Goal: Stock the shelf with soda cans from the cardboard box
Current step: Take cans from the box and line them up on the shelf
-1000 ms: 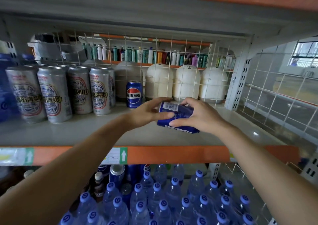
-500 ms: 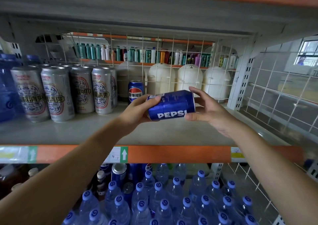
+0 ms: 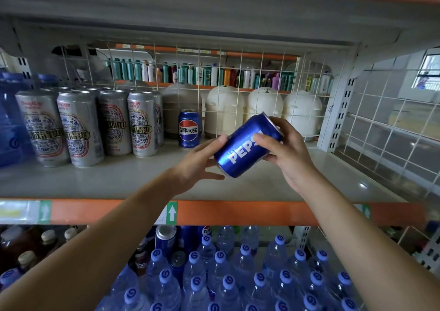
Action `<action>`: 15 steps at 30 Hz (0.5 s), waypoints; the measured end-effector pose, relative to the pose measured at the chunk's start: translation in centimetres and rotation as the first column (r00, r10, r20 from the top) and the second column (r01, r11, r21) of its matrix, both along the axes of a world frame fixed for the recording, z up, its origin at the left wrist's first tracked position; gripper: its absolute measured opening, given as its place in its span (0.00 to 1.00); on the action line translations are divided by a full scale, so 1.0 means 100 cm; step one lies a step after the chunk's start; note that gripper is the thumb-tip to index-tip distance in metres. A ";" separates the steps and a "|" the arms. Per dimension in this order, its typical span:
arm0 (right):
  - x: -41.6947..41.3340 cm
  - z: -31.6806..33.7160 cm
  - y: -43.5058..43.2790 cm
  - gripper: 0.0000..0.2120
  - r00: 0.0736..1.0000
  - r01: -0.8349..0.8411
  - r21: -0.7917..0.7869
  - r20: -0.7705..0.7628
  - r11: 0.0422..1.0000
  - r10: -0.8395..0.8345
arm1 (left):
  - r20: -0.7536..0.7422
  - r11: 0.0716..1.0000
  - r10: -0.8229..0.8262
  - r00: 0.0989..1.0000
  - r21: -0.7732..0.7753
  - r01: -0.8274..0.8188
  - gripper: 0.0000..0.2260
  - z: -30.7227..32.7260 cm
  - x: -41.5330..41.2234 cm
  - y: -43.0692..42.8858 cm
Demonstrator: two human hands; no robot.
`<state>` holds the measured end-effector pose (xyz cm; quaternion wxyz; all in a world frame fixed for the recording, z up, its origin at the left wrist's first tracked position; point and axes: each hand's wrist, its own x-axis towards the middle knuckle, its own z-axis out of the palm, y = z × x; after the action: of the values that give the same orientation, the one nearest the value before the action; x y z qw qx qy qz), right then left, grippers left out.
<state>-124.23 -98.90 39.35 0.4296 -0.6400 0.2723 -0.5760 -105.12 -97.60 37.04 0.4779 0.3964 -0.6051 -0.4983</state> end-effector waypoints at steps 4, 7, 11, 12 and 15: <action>0.001 0.013 0.000 0.21 0.991 0.076 0.003 -0.109 0.997 -0.075 | 0.133 0.990 -0.040 0.990 -0.128 0.057 0.36 0.004 0.004 0.004; 0.004 0.018 0.001 0.20 0.969 0.157 0.011 -0.196 0.988 -0.152 | 0.190 0.983 -0.045 0.981 -0.167 0.078 0.35 0.005 -0.004 0.007; 0.013 0.018 0.002 0.21 0.917 0.310 -0.007 -0.262 0.951 -0.301 | 0.209 0.982 -0.022 0.978 -0.181 0.061 0.34 0.001 -0.012 0.008; 0.016 0.018 0.003 0.25 0.902 0.334 -0.007 -0.287 0.943 -0.321 | 0.208 0.983 -0.010 0.978 -0.177 0.048 0.36 0.000 -0.013 0.007; 0.018 0.020 0.006 0.31 0.875 0.348 0.011 -0.362 0.937 -0.321 | 0.174 0.982 0.015 0.985 -0.187 0.018 0.34 -0.005 -0.012 0.007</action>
<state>-122.43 -98.31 41.33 0.2913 -0.6596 0.4734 -0.5059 -106.33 -96.92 36.53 0.4579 0.3912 -0.6892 -0.4029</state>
